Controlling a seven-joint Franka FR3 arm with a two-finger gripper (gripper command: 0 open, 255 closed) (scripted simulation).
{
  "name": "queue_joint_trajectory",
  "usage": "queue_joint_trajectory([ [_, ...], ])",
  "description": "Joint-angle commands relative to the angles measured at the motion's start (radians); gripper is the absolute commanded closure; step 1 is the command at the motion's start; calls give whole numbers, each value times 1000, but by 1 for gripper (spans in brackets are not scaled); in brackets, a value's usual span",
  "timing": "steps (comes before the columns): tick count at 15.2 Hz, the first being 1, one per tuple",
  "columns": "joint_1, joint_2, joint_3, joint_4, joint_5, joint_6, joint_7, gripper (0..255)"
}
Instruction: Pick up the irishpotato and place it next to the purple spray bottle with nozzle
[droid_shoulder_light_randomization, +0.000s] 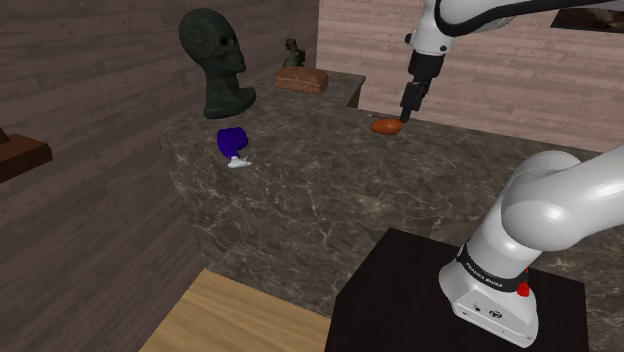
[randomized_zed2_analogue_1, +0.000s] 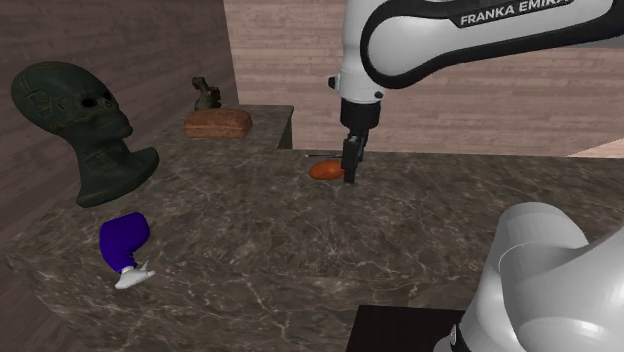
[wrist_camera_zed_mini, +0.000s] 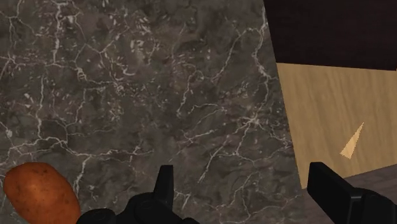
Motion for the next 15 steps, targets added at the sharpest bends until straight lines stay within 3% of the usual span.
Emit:
queue_joint_trajectory([
  [1, -2, 32, -42, 5, -20, 44, -58, 0],
  [9, 17, 246, -250, 72, -48, 255, -323, 0],
  [15, 79, 471, -416, 186, 61, 393, -574, 0],
])
